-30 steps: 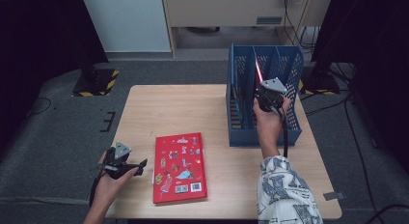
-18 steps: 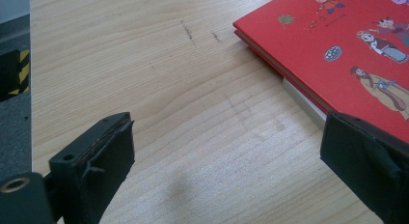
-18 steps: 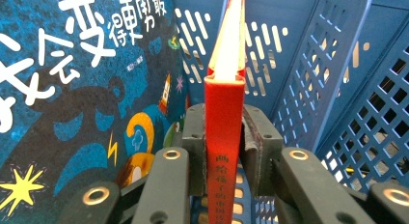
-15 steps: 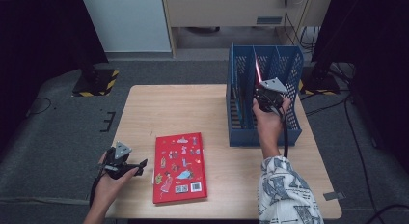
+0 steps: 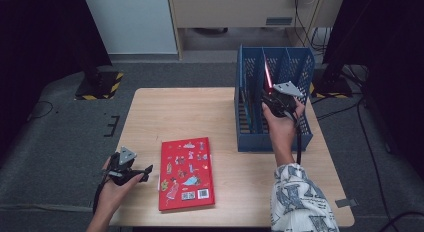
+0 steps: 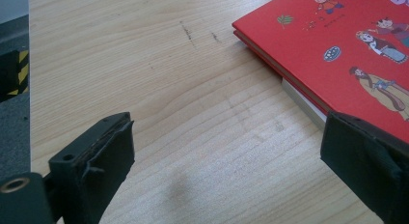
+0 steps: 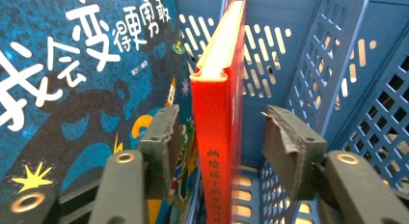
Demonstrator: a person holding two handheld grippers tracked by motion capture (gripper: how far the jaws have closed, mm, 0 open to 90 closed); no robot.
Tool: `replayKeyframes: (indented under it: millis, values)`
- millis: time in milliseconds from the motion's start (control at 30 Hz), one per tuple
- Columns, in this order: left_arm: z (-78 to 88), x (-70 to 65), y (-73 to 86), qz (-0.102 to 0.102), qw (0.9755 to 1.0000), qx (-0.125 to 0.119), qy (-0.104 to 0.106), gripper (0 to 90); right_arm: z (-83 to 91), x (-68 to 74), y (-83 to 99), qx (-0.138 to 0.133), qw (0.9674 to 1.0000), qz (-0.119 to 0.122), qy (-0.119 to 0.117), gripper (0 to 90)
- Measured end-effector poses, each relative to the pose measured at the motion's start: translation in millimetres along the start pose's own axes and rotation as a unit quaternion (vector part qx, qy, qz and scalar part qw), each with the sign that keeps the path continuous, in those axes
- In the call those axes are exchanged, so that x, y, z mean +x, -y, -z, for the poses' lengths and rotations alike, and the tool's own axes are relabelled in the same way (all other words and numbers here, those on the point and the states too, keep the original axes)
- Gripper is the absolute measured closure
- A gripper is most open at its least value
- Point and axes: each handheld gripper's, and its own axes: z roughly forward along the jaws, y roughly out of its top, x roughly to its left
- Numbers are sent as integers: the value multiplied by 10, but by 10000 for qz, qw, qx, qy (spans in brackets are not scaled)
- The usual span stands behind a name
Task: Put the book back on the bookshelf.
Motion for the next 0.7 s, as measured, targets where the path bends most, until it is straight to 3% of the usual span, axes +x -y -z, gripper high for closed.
replayKeyframes:
  millis: [200,700]
  values:
    - [-3,-6,-4,-10,10000,-10,14,40,-11,-24,21,0,9998,-41,-208,353]
    - [-6,-10,-5,-21,10000,-6,20,39,50,-29,26,-6,9991,11,-431,225]
